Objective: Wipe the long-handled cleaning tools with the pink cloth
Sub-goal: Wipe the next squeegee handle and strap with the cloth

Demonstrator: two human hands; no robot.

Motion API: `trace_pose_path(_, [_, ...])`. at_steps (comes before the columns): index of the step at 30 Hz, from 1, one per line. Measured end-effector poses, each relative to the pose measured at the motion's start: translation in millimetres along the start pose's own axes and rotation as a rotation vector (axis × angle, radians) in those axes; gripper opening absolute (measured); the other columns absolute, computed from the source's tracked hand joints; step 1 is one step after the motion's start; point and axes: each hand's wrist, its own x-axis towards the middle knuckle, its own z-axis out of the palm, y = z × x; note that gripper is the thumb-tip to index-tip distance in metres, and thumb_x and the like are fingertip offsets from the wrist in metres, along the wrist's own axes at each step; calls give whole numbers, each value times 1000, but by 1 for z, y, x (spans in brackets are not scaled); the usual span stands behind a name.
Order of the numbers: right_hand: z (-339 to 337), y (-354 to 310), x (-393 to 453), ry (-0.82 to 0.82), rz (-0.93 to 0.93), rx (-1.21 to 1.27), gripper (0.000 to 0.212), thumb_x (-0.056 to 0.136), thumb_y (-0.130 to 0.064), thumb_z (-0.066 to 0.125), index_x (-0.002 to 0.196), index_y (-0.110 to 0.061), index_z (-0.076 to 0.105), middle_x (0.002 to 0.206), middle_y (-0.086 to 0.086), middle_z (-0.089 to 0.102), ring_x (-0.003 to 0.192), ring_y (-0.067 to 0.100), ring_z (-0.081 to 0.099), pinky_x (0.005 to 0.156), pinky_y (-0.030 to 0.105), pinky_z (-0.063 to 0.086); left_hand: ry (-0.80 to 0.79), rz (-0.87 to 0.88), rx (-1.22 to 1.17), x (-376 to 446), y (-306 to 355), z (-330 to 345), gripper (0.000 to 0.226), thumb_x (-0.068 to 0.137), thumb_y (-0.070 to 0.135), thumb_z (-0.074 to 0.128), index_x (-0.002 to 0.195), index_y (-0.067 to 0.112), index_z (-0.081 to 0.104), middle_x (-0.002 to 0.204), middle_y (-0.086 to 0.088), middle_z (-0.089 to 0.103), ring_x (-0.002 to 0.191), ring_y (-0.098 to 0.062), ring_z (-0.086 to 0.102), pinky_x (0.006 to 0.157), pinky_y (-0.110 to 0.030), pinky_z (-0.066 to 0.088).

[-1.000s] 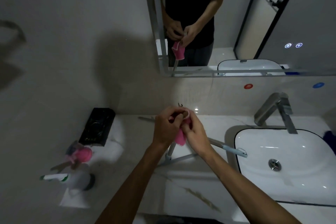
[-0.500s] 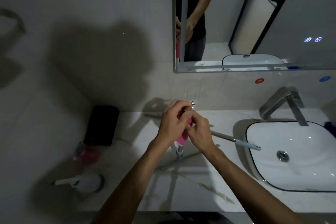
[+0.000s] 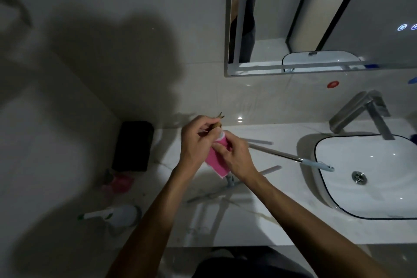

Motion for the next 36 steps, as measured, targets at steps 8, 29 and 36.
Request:
trace_pose_path(8, [-18, -20, 12, -3, -163, 88, 30, 99, -19, 62, 130, -17, 66, 115, -5, 72, 102, 5, 67, 85, 19, 53, 99, 4, 105, -7, 2, 5, 19, 80, 6, 72, 97, 15, 77, 91, 3, 69, 87, -12, 68, 78, -21, 51])
trace_pose_path(29, [-25, 20, -22, -164, -51, -25, 20, 96, -18, 64, 116, -16, 70, 101, 1, 73, 93, 16, 68, 86, 38, 56, 180, 81, 192, -45, 16, 14, 20, 80, 15, 68, 96, 22, 78, 92, 11, 72, 86, -10, 70, 78, -30, 57])
trace_pose_path(36, [-34, -29, -10, -107, -125, 89, 26, 93, -11, 67, 117, -22, 70, 103, -20, 68, 96, -6, 63, 83, 10, 49, 149, 145, 313, -46, 16, 3, 23, 87, 5, 66, 104, 16, 78, 99, 7, 70, 89, -2, 65, 78, -15, 49])
